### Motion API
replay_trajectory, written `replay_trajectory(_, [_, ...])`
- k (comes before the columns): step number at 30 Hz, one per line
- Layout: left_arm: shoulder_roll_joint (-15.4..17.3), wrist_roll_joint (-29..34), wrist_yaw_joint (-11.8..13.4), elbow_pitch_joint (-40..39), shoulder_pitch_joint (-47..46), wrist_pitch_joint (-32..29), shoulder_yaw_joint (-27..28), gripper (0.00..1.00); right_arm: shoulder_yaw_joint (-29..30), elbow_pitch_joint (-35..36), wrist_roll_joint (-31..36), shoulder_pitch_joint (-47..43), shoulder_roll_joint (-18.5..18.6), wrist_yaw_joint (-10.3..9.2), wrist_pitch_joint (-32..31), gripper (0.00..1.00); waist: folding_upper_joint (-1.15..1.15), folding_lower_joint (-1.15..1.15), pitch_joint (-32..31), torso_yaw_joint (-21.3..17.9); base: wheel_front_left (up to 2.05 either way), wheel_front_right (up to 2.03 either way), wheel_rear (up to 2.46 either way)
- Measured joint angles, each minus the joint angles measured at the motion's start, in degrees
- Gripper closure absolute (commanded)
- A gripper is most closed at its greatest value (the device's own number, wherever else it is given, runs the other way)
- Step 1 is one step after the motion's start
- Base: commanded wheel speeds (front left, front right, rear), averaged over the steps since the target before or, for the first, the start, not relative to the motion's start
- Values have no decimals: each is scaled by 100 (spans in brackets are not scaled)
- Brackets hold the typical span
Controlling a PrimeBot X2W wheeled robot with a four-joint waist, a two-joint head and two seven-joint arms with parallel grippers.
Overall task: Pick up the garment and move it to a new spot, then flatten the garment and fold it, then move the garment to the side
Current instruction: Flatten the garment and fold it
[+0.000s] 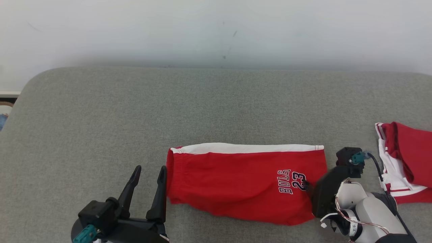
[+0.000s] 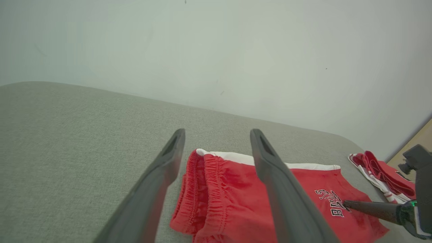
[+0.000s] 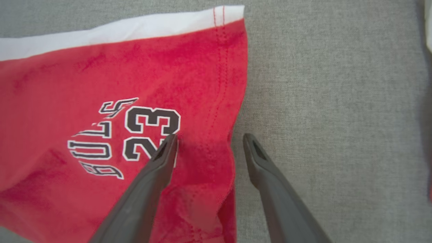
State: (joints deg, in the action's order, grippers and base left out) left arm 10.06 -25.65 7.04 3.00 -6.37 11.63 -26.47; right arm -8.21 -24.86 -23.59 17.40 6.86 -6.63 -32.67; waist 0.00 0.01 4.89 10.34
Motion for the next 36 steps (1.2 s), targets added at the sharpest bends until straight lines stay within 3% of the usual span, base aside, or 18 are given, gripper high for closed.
replay_trajectory(10, [-12,0,-4,4,-10,-33,-45,0,30,-199,7,291,-31,-43,-365,0,0,-1,83,141,0,0,0])
replay_trajectory(11, [-22,0,-5,7,-17,-33,-48,0,22,-219,7,315,-32,-43,-394,61,0,-1,92,154,0,0,0])
replay_trajectory(12, [-25,0,-5,10,-22,-33,-47,0,15,-243,7,344,-35,-43,-423,89,0,-1,98,165,0,0,0])
replay_trajectory(13, [-25,-1,-5,13,-25,-33,-47,0,15,-252,7,364,-41,-43,-424,100,0,-1,102,173,0,0,0])
replay_trajectory(20, [-24,-1,-5,42,-26,-33,-44,0,131,-219,26,389,24,-43,-511,100,0,0,88,196,0,0,0])
replay_trajectory(36, [38,-12,-4,91,99,-96,-30,0,764,837,454,-187,1117,-51,-701,100,0,-1,-97,-7,0,0,0])
